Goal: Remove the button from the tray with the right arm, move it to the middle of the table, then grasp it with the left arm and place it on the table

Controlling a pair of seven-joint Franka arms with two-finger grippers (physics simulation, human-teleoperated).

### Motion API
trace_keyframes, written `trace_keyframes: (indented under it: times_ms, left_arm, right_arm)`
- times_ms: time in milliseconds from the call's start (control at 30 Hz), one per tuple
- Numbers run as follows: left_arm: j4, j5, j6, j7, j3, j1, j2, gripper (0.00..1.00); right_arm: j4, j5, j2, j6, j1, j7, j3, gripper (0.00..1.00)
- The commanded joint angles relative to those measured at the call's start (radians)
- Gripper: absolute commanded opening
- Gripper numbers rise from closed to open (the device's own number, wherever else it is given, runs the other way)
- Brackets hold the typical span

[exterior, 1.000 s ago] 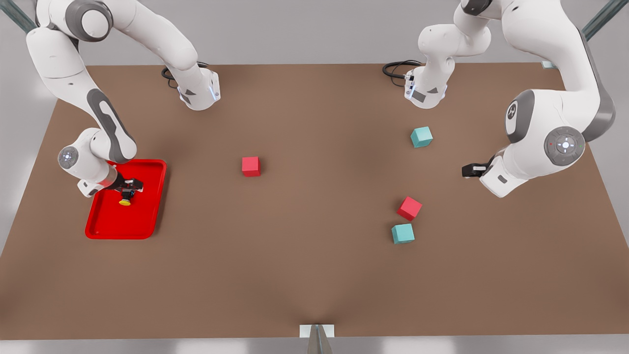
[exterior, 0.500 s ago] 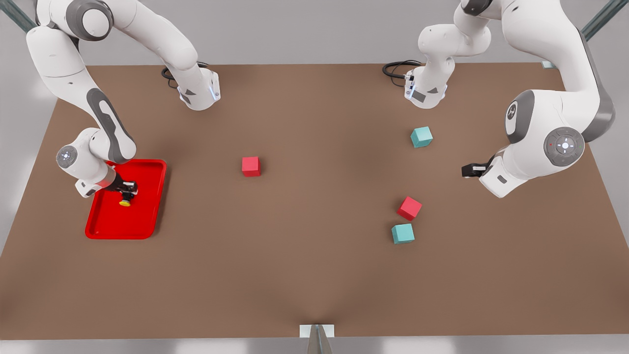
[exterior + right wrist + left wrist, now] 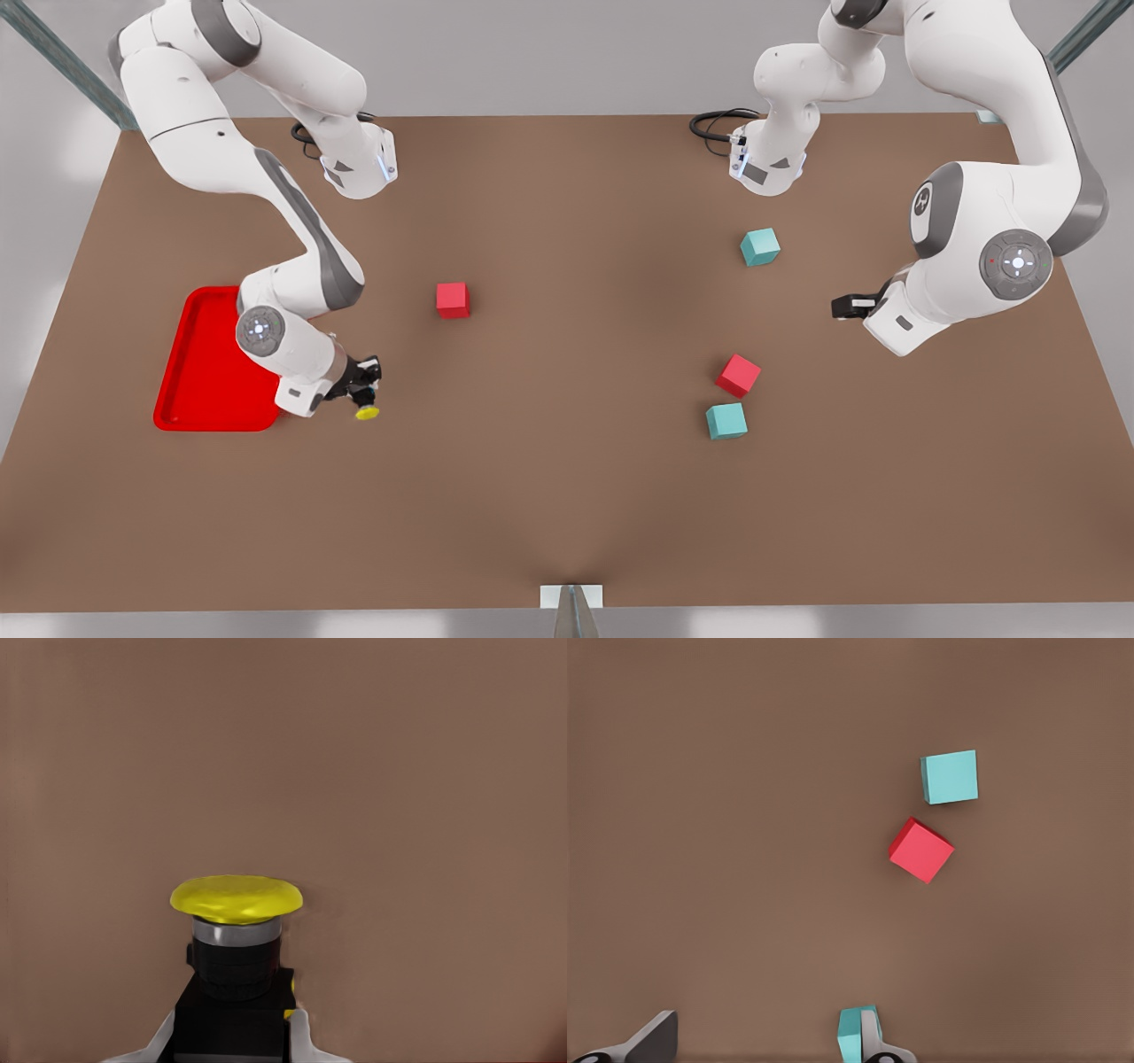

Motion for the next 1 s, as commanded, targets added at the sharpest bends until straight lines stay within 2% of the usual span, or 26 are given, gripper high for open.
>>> trace_keyframes:
  times_ms: [0,100,233,367,400,433,667,867,933,967]
  left_arm:
    - [0.0,0.001,-0.001,-0.001,0.0,0.0,-0.001,1.0]
    - [0.0,0.001,-0.01,-0.001,0.0,-0.001,-0.001,1.0]
    - [0.0,0.001,-0.006,-0.001,0.0,-0.001,0.002,1.0]
    - [0.0,0.001,-0.009,-0.001,0.0,-0.001,0.005,1.0]
    - [0.0,0.001,-0.012,-0.001,0.0,-0.003,0.004,1.0]
    - [0.0,0.001,-0.013,-0.003,0.0,-0.003,0.004,1.0]
    - [0.0,0.001,-0.013,-0.001,0.0,-0.003,0.005,1.0]
    - [0.0,0.001,-0.013,-0.001,0.0,-0.003,0.005,1.0]
    - [0.0,0.001,-0.013,-0.001,0.0,-0.003,0.005,1.0]
    - [0.0,0.001,-0.015,-0.003,0.0,-0.003,0.005,1.0]
  right_arm:
    - [0.045,-0.017,0.037,-0.104,0.098,0.751,-0.005,0.39]
    - [0.177,-0.024,0.14,-0.106,0.222,0.936,-0.011,0.39]
    - [0.335,-0.017,0.206,-0.107,0.509,1.186,-0.144,0.39]
    - [0.528,-0.02,0.35,-0.107,0.624,1.335,-0.184,0.39]
    - [0.58,-0.02,0.385,-0.107,0.679,1.337,-0.236,0.39]
    - [0.653,-0.02,0.444,-0.107,0.713,1.364,-0.241,0.4]
    - [0.855,-0.018,0.573,-0.115,0.845,1.472,-0.262,0.4]
    - [0.864,-0.014,0.613,-0.101,0.886,1.438,-0.284,0.42]
    - [0.862,-0.014,0.616,-0.098,0.886,1.438,-0.285,0.46]
    - [0.862,-0.014,0.626,-0.095,0.888,1.438,-0.287,0.54]
